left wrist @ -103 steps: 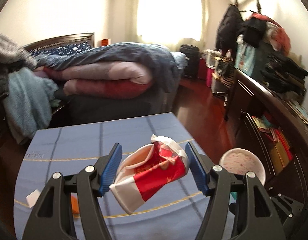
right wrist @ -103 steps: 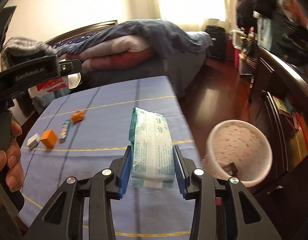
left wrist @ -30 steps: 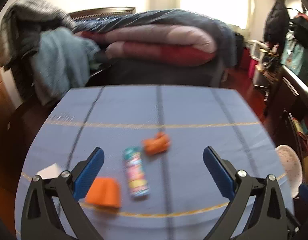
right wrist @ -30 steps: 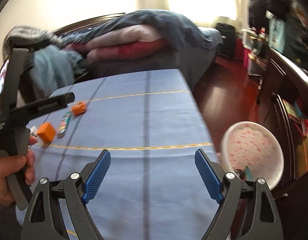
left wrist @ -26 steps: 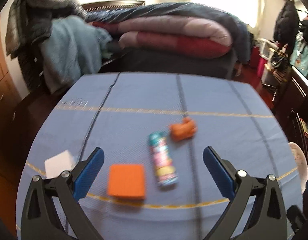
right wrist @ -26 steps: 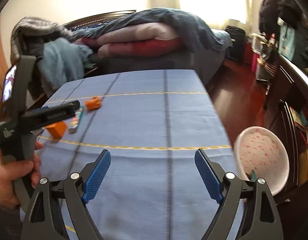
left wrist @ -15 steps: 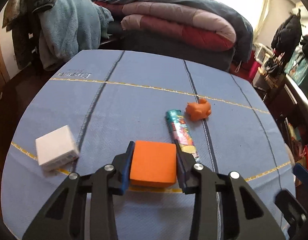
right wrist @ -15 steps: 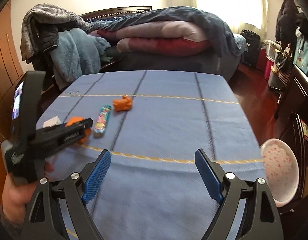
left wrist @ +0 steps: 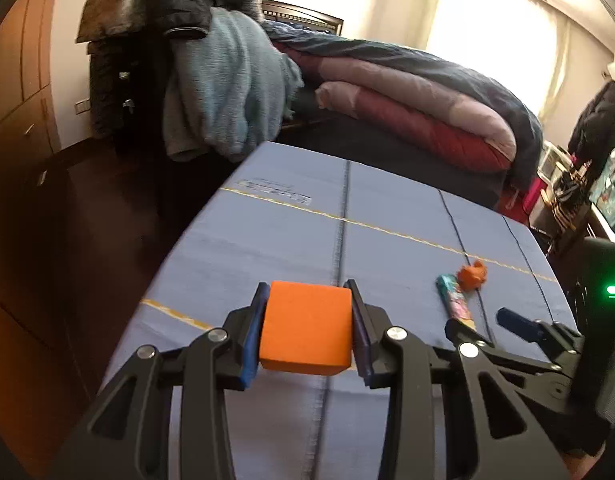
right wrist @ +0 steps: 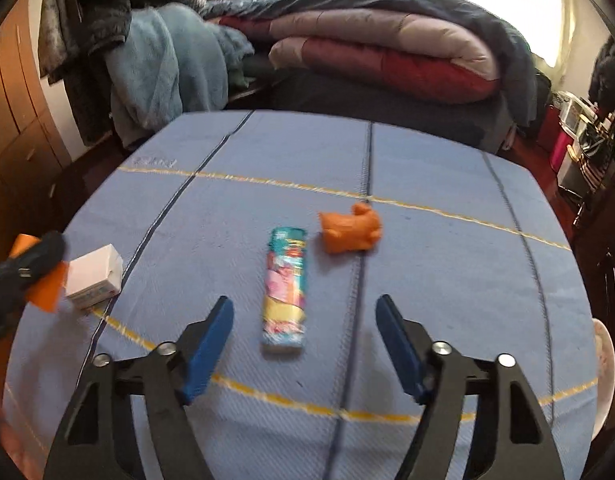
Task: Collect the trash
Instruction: 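Grasp the orange cube with the left tool while the right tool grasps the printed lighter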
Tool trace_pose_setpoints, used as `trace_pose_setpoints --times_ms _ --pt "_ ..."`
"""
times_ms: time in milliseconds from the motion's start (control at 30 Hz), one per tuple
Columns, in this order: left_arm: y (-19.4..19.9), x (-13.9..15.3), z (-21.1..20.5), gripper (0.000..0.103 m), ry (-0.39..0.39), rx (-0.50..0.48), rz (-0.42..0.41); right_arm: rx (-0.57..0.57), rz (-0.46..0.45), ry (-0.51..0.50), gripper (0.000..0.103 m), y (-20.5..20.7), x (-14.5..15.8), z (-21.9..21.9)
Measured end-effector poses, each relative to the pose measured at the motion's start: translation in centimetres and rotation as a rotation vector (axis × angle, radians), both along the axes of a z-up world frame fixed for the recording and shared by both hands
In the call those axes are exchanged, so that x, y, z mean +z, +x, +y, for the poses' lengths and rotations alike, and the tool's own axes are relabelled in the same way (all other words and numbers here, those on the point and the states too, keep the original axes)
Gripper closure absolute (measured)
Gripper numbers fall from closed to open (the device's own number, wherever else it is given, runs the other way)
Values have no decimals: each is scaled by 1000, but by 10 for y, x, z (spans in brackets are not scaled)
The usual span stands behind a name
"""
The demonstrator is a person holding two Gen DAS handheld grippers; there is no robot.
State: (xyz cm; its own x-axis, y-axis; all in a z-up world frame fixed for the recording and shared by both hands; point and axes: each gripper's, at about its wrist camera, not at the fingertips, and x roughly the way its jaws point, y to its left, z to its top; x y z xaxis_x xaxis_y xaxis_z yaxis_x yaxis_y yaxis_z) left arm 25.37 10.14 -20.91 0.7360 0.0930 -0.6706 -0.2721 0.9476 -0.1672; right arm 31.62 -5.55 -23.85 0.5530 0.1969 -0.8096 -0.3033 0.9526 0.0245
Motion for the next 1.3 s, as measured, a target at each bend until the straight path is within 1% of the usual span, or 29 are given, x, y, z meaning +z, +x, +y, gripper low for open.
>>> trace_pose_setpoints --times_ms 133,167,200,233,267,300,333,433,567,700,900,1167,1233,1300 --pt "-7 -1 19 65 -21 29 -4 -2 -5 -22 39 3 -2 11" --pt "-8 -1 22 65 -26 33 -6 3 -2 -18 44 3 -2 12" --pt "-9 -1 24 65 -32 36 -7 11 1 -12 53 2 -2 13" --pt "-10 0 26 65 -36 35 -7 20 4 -8 55 1 -2 14" --pt "-11 0 26 65 -38 34 -8 26 3 -10 62 -1 -2 15" --pt "-11 0 26 65 -39 34 -10 36 0 -15 76 -3 -1 17" --pt "-12 1 26 65 -39 32 -13 42 -1 -21 81 -5 0 18" --pt "-14 4 23 65 -41 23 -21 55 -10 -21 81 -12 2 19" --pt "-17 10 17 65 -31 18 -29 59 -25 10 81 -23 11 9" --pt "-20 16 10 65 -25 12 -38 46 -44 62 81 -36 27 -12" --pt "-22 25 -9 65 -4 -16 -45 18 -67 111 81 -53 43 -43" --pt "-22 36 -43 65 31 -76 -58 -17 -87 152 81 -72 53 -81" --pt "-23 39 -50 65 15 -98 -66 -28 -92 156 81 -77 54 -91" --pt "-23 42 -53 66 -33 -128 -75 -38 -96 161 81 -81 55 -100"
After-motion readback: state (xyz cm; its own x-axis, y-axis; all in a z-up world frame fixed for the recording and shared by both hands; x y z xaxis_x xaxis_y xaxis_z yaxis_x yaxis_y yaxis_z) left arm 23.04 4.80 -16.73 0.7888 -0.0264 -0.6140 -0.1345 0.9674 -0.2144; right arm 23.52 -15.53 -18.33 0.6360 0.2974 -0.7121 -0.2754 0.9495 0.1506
